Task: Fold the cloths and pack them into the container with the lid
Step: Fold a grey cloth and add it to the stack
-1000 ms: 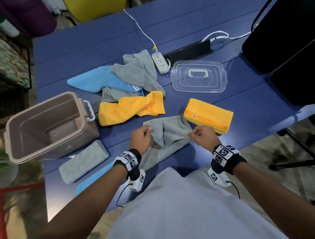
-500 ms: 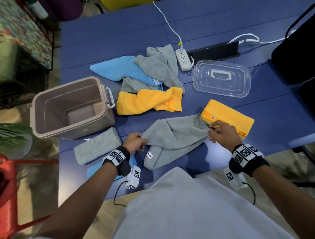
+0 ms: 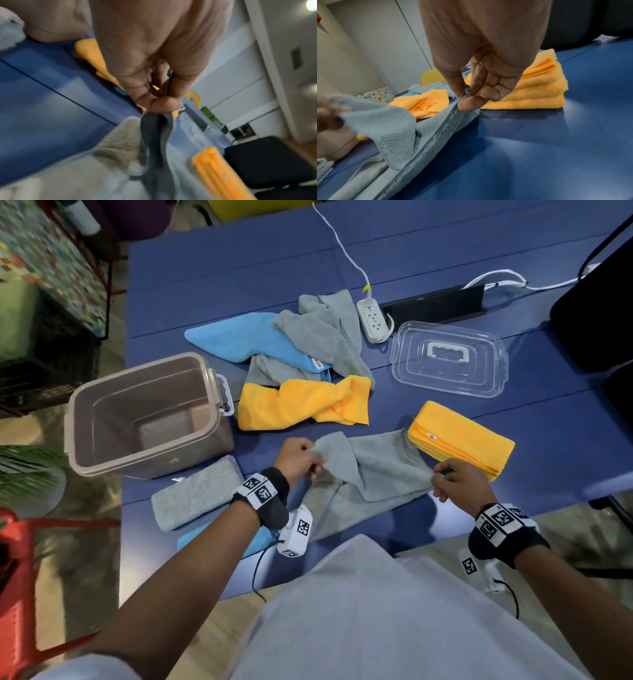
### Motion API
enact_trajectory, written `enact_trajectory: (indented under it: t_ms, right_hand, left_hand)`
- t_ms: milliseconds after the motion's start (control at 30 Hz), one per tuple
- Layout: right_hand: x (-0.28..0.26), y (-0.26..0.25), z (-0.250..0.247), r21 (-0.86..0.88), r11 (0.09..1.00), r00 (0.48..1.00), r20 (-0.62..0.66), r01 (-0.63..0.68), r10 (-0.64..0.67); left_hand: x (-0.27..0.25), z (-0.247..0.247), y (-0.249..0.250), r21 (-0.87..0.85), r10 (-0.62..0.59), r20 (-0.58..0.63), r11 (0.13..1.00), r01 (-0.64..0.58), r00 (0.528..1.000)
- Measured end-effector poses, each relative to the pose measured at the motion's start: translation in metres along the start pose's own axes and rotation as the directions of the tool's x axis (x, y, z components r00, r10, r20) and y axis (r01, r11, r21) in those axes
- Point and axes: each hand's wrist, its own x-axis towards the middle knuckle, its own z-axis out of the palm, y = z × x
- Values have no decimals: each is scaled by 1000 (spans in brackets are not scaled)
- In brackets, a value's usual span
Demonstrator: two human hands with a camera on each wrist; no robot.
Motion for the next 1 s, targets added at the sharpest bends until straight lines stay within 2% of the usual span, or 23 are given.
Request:
enact_trajectory:
  t_ms: [100, 167, 333, 500, 600, 700, 833, 1000]
  right_hand:
    - [0, 9, -2, 19, 1000, 1000, -9, -9, 9]
    - [1, 14, -3, 26, 1000, 1000, -10, -8, 8]
    - [1, 19, -2, 18, 1000, 1000, -13, -7, 7]
    - [1, 19, 5, 6, 1000, 1000, 13, 0, 0]
    - [1, 21, 9, -2, 1000, 999, 30, -15, 15]
    - [0, 20, 13, -2, 1000, 999, 50, -14, 14]
    - [-2, 19, 18, -32, 999, 997, 75, -10, 13]
    - [-1, 14, 22, -40, 999, 996, 86, -12, 15]
  left_hand:
    - [-6, -9, -35, 191, -84, -93, 976, 101, 992]
    - [-8, -13, -50, 231, -98, -99, 966, 118, 990]
    - [-15, -20, -69, 76, -158, 10, 985, 157, 987]
    - [-30, -16, -93, 196, -267, 133, 951, 239, 955]
    - [-37, -10, -103, 197, -304, 195, 944, 266, 933]
    - [-41, -4, -109, 186, -284, 224, 951, 245, 932]
    - [-36, 2, -105, 292, -164, 262, 953, 84, 951]
    - [-28, 0, -96, 353, -199, 292, 932, 88, 935]
